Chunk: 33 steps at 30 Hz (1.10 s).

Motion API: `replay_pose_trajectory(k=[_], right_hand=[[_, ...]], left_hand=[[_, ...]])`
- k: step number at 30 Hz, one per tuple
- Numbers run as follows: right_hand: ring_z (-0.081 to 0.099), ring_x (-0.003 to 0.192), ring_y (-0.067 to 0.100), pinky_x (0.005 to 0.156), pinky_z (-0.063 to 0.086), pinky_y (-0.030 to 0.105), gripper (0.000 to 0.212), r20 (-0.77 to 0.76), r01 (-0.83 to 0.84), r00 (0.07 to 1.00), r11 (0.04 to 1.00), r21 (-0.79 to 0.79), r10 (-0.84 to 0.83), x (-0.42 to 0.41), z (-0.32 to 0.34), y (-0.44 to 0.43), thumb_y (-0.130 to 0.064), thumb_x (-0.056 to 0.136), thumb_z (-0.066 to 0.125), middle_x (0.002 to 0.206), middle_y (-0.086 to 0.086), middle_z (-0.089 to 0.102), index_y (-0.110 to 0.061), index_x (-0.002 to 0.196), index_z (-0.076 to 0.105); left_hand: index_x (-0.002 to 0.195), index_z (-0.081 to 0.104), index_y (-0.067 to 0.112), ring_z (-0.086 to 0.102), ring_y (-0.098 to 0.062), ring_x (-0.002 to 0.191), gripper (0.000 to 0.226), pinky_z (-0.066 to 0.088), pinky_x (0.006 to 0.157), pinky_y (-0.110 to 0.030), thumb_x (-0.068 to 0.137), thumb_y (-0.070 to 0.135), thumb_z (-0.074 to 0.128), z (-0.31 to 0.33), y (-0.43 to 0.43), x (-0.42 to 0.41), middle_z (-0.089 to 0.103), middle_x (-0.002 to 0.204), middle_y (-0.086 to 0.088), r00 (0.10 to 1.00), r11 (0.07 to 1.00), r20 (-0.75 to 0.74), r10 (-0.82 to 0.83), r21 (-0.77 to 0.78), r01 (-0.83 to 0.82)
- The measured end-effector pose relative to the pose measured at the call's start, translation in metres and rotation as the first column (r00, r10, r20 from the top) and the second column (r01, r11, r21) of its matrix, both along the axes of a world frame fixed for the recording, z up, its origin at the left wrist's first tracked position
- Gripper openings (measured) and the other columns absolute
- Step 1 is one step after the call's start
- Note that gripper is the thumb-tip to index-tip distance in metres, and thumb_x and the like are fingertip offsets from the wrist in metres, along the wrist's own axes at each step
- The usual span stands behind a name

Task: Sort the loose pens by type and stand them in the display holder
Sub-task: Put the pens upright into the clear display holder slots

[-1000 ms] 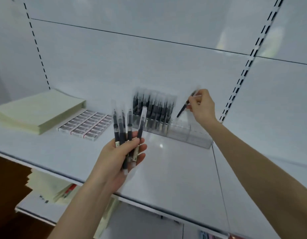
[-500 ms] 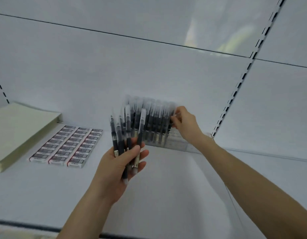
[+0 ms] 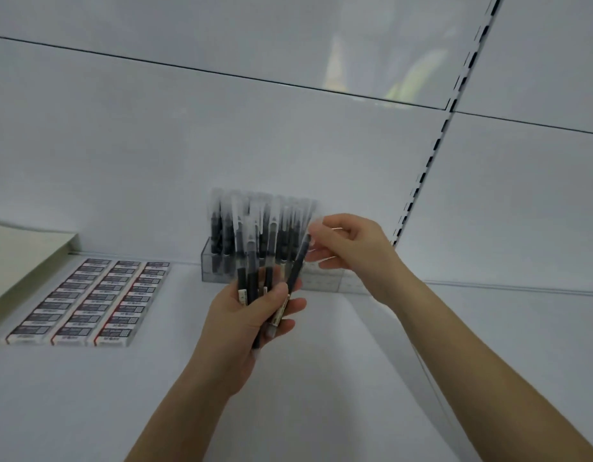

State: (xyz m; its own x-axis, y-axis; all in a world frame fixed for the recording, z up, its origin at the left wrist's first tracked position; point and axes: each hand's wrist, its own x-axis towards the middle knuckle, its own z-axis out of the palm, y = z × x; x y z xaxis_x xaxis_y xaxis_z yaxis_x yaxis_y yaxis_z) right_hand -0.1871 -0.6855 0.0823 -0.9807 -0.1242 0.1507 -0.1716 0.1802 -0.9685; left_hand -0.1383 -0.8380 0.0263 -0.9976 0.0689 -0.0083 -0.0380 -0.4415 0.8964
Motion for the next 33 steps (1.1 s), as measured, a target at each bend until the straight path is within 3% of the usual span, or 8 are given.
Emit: replay_pose_trajectory(k=[3, 7, 10, 14, 21, 23, 26, 33], right_hand=[[0.066, 0.058, 0.012, 0.054, 0.052, 0.019, 0.008, -0.019, 0.014, 1.0, 1.0, -0.028, -0.015, 0.001, 0.002, 0.0, -0.015, 0.086, 0.062, 0.075, 0.007, 0.069, -0.007, 0.089, 0.063], [0.067, 0.057, 0.011, 0.06, 0.057, 0.023, 0.007, -0.131, 0.248, 0.951, 0.943, -0.224, -0.281, -0.021, 0.017, 0.026, -0.014, 0.087, 0.062, 0.076, 0.006, 0.067, -0.011, 0.09, 0.056], [0.067, 0.066, 0.016, 0.066, 0.056, 0.027, 0.007, -0.284, 0.387, 0.872, 0.917, -0.097, -0.398, -0.044, 0.015, 0.038, -0.015, 0.089, 0.059, 0.078, 0.005, 0.066, -0.015, 0.087, 0.052], [0.065, 0.075, 0.021, 0.059, 0.053, 0.014, 0.005, -0.361, 0.355, 0.878, 0.933, 0.05, -0.315, -0.064, -0.001, 0.027, -0.014, 0.09, 0.056, 0.078, 0.002, 0.063, -0.015, 0.088, 0.051], [0.061, 0.065, 0.015, 0.053, 0.047, 0.008, 0.006, -0.376, 0.283, 0.902, 0.948, 0.145, -0.212, -0.079, 0.003, 0.02, -0.012, 0.089, 0.057, 0.078, 0.006, 0.061, -0.014, 0.086, 0.052], [0.062, 0.065, 0.017, 0.054, 0.048, 0.011, 0.006, -0.368, 0.277, 0.909, 0.942, 0.188, -0.194, -0.082, 0.0, 0.02, -0.011, 0.089, 0.057, 0.078, 0.007, 0.061, -0.014, 0.086, 0.052], [0.064, 0.073, 0.026, 0.068, 0.055, 0.029, 0.007, -0.303, 0.275, 0.934, 0.921, 0.278, -0.188, -0.084, -0.016, 0.019, -0.014, 0.088, 0.06, 0.083, 0.012, 0.063, -0.017, 0.086, 0.054], [0.061, 0.08, 0.018, 0.07, 0.048, 0.025, 0.013, -0.194, 0.288, 0.954, 0.888, 0.358, -0.231, -0.074, -0.022, 0.019, -0.021, 0.086, 0.063, 0.092, 0.013, 0.066, -0.011, 0.092, 0.057]], left_hand=[[0.099, 0.06, 0.007, 0.072, -0.017, 0.074, 0.015, 0.055, 0.055, -0.022, 0.086, 0.007, 0.053, -0.001, 0.005, -0.002, 0.074, 0.083, -0.004, 0.999, 0.999, -0.033, 0.002, -0.049, -0.004], [0.1, 0.058, 0.006, 0.071, -0.019, 0.079, 0.015, 0.056, 0.056, -0.024, 0.088, 0.011, 0.052, -0.004, -0.005, -0.005, 0.07, 0.092, -0.01, 0.995, 0.993, -0.028, 0.095, -0.073, -0.097], [0.096, 0.06, 0.006, 0.064, -0.016, 0.065, 0.014, 0.053, 0.051, -0.019, 0.086, 0.012, 0.055, -0.005, -0.011, -0.005, 0.062, 0.08, -0.008, 0.987, 0.985, 0.007, 0.158, -0.07, -0.157], [0.097, 0.062, 0.003, 0.054, -0.012, 0.06, 0.017, 0.051, 0.049, -0.017, 0.083, 0.011, 0.06, -0.007, -0.012, -0.004, 0.054, 0.068, -0.007, 0.983, 0.979, 0.034, 0.181, -0.101, -0.177], [0.093, 0.063, 0.011, 0.064, -0.005, 0.055, 0.01, 0.053, 0.05, -0.018, 0.084, 0.009, 0.058, -0.005, -0.016, 0.0, 0.067, 0.073, -0.003, 0.977, 0.975, 0.035, 0.212, -0.083, -0.208], [0.093, 0.063, 0.011, 0.065, -0.006, 0.056, 0.011, 0.053, 0.049, -0.018, 0.084, 0.01, 0.058, -0.006, -0.016, 0.002, 0.069, 0.072, -0.002, 0.977, 0.976, 0.042, 0.208, -0.079, -0.204], [0.092, 0.063, 0.011, 0.065, -0.006, 0.056, 0.01, 0.052, 0.048, -0.018, 0.085, 0.01, 0.057, -0.005, -0.016, 0.003, 0.07, 0.07, -0.001, 0.979, 0.979, 0.048, 0.196, -0.067, -0.193], [0.092, 0.062, 0.011, 0.065, -0.005, 0.056, 0.009, 0.051, 0.047, -0.017, 0.085, 0.011, 0.057, -0.002, -0.012, 0.004, 0.071, 0.064, 0.002, 0.983, 0.984, 0.048, 0.176, -0.045, -0.174]])
